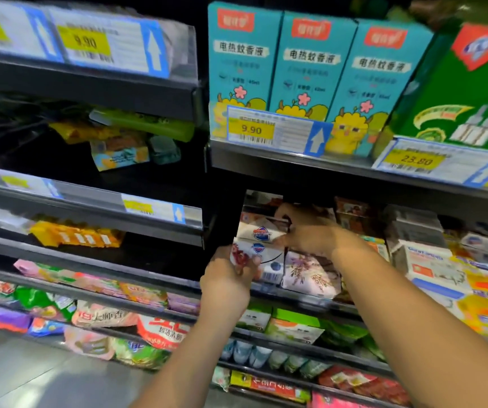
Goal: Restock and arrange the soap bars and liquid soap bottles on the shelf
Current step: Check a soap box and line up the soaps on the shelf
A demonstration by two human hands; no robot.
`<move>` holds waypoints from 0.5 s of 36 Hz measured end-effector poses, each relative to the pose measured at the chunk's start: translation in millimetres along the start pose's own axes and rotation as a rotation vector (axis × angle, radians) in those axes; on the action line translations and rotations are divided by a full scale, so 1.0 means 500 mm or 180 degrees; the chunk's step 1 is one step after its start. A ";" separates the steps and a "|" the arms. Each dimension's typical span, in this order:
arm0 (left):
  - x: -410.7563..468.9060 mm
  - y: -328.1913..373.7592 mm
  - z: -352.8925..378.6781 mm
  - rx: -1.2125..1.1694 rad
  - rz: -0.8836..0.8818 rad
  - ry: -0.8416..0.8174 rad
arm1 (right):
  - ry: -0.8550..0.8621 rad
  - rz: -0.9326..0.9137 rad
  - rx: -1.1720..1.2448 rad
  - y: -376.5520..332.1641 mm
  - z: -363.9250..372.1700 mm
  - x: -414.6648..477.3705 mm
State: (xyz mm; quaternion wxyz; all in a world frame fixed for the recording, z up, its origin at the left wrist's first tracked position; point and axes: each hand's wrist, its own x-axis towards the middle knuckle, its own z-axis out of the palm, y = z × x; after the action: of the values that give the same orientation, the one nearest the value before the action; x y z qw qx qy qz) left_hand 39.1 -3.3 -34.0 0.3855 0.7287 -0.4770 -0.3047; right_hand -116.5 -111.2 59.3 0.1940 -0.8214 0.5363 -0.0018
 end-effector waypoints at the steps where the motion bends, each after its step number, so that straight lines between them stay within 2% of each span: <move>1: -0.002 0.001 0.001 -0.0010 0.0059 0.0024 | -0.0023 0.0064 0.0058 0.002 0.002 0.001; 6: 0.003 0.015 -0.008 0.0576 0.0086 0.0099 | -0.0032 0.0193 0.0351 -0.007 -0.004 -0.005; 9: 0.007 0.022 -0.010 0.0726 0.0082 0.0123 | 0.0142 0.0123 0.0489 -0.010 -0.005 -0.007; 14: 0.004 0.019 -0.006 0.0332 0.0035 0.0059 | 0.0419 0.0020 0.0328 -0.007 0.012 -0.011; 18: -0.022 0.014 -0.005 -0.0011 0.0053 0.0183 | 0.1015 -0.0237 0.0520 -0.010 0.023 -0.030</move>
State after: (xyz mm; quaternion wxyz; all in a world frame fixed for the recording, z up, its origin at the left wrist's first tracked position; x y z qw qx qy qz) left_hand 33.9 5.7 -26.0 0.4029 0.7325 -0.4713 -0.2812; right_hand -115.9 -92.5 53.3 0.1725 -0.8115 0.5276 -0.1827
